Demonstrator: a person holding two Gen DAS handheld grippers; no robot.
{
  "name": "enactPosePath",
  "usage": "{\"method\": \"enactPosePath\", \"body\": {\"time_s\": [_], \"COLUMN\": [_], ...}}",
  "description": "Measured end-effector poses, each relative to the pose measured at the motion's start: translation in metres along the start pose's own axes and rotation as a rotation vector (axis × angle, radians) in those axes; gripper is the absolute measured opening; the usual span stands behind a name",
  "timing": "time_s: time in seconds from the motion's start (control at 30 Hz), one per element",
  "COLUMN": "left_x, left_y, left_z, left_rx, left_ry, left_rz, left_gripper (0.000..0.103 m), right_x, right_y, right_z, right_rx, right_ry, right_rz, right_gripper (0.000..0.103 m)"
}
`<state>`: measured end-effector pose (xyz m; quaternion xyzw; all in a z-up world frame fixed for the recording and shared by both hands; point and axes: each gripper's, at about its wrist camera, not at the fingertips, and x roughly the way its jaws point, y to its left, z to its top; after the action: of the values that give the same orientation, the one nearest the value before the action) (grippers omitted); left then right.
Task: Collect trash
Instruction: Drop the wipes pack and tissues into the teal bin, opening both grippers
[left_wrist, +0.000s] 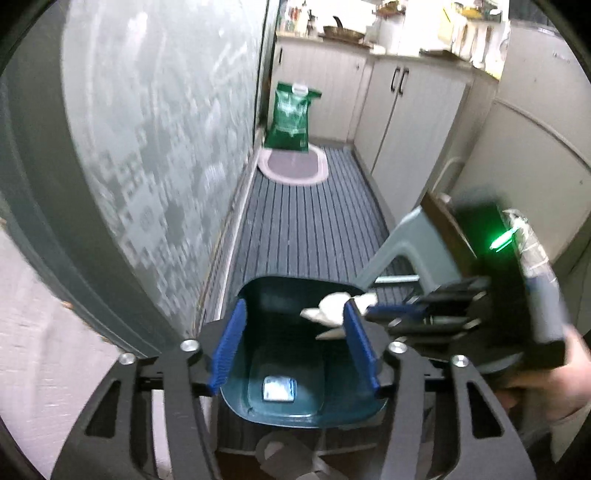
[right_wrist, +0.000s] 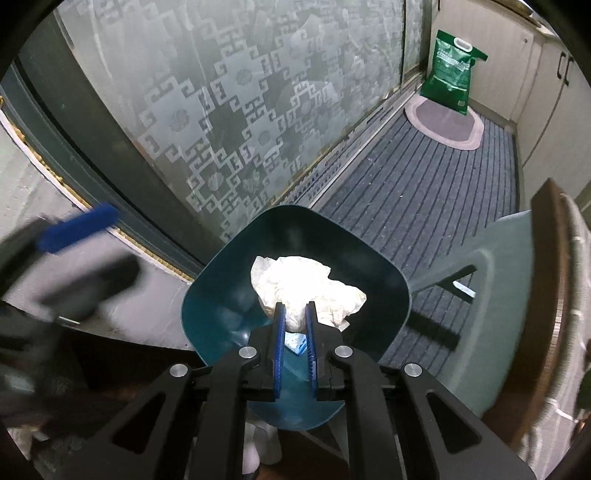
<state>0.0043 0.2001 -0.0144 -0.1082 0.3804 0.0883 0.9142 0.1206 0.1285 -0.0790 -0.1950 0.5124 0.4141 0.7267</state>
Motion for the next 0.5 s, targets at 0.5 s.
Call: {"method": "enactPosePath", "body": {"time_s": [0.5], "left_x": [-0.072], "left_y": [-0.017], "left_z": [0.032], "left_rx": [-0.044], "left_ry": [-0.176], "left_rz": [-0.058], "left_gripper": [0.030], "right_x": [0.055], "right_y": [0.003], "right_z": [-0.019], "right_rx": [-0.034], "right_ry": [0.127], "right_rz": [-0.042], "right_gripper": [0.024]}}
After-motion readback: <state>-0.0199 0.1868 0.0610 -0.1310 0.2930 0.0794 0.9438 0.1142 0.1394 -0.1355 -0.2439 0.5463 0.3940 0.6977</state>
